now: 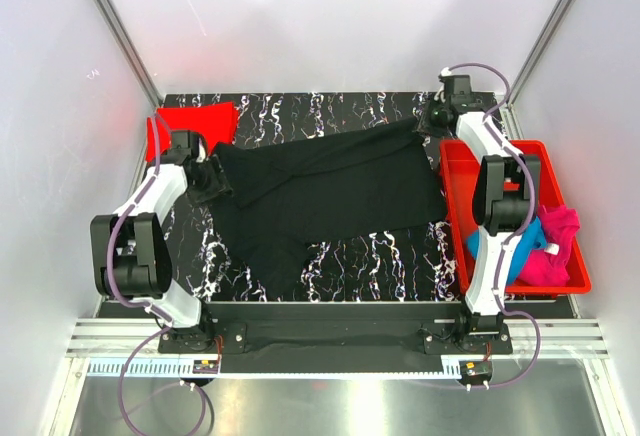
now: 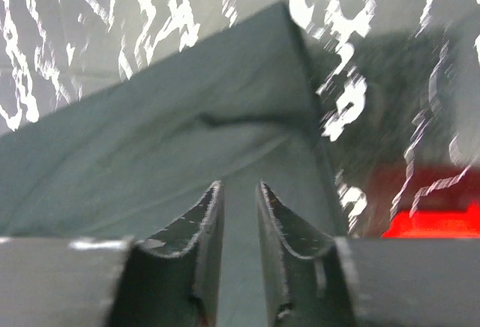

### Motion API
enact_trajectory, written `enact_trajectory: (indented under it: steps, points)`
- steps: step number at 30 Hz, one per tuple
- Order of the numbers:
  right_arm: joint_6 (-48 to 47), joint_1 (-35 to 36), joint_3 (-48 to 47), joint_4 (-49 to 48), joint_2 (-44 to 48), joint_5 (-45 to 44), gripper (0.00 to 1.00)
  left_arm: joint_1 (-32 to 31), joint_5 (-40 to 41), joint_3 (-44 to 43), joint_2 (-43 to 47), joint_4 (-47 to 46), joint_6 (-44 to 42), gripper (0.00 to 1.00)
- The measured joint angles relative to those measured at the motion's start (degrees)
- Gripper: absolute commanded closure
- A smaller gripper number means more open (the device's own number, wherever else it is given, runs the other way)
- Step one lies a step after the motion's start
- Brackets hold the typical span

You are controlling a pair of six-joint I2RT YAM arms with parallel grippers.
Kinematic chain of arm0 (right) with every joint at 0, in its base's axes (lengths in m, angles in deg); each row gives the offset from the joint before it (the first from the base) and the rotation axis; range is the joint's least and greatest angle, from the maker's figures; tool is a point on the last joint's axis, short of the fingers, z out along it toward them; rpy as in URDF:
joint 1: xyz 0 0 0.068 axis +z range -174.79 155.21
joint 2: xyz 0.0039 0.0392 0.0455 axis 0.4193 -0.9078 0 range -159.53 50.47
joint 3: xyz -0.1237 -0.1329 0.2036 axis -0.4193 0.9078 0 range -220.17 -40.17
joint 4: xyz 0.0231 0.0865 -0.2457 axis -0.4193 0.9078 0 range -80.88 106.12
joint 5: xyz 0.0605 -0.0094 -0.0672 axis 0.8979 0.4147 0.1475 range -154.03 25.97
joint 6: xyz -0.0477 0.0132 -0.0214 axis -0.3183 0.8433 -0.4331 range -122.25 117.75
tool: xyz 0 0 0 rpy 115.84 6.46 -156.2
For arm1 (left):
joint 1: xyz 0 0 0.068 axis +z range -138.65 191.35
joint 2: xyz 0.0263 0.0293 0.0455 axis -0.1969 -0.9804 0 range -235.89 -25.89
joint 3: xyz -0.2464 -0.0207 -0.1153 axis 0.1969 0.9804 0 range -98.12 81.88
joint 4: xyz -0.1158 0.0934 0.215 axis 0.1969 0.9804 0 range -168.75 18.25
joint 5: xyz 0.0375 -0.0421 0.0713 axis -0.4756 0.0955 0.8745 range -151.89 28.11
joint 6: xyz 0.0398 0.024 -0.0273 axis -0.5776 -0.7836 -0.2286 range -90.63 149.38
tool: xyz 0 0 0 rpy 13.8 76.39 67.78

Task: Fold and stack the t-shirts
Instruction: Fold the tshirt

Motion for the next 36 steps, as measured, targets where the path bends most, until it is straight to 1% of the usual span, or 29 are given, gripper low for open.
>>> enact_trajectory:
  steps: [2,3,5,8,10,13,14,16,17,23,30,34,35,36]
  points:
    - [0.3,1.8,1.2,1.6,1.9,-2.0,0.74,0.6,2.9,1.5,0.5,-0.2,1.1,0.37]
    - [0.7,2.7,2.1,2.2,2.9,-2.8,0.78,0.9,3.8,2.3,0.5,-0.2,1.6,0.37]
    - [1.7,4.3,4.5,3.6,5.0,-4.7,0.80,1.3,5.1,3.8,0.5,-0.1,2.2,0.37]
    - [3.3,6.7,10.7,4.5,8.3,-6.9,0.83,1.6,6.4,5.4,0.1,0.0,3.1,0.37]
    - [4.6,8.0,15.6,3.7,10.1,-7.8,0.86,1.6,6.5,5.7,-0.6,-0.3,3.4,0.41]
    - [6.7,9.2,22.5,3.8,11.7,-8.9,0.89,1.6,5.6,5.8,-2.7,-1.1,4.3,0.60]
    - [7.6,9.7,24.0,3.9,11.7,-9.7,0.89,1.6,5.1,5.8,-3.4,-1.5,4.6,0.79]
    - [9.4,10.3,26.8,3.9,12.1,-11.2,0.90,1.6,4.3,6.2,-4.6,-2.6,4.8,0.94]
    - [10.1,10.6,28.0,3.9,12.4,-11.8,0.91,1.6,4.0,6.3,-5.0,-2.7,4.8,1.00]
    - [15.4,13.9,36.5,3.1,18.7,-16.2,0.92,3.1,2.6,6.2,-5.9,-2.6,4.4,1.00]
    - [22.7,21.4,44.1,3.1,24.8,-20.2,0.92,9.0,3.1,5.8,-6.1,-2.1,4.4,1.00]
    - [26.3,25.1,47.7,3.5,28.2,-20.5,0.90,12.0,3.2,3.9,-7.3,-1.3,4.2,1.00]
    - [26.9,25.5,48.2,3.8,28.7,-20.5,0.89,12.6,3.2,3.2,-7.6,-0.7,4.0,0.80]
    - [27.6,25.7,48.8,4.2,29.5,-20.5,0.88,13.0,3.3,2.3,-7.8,0.0,3.2,0.66]
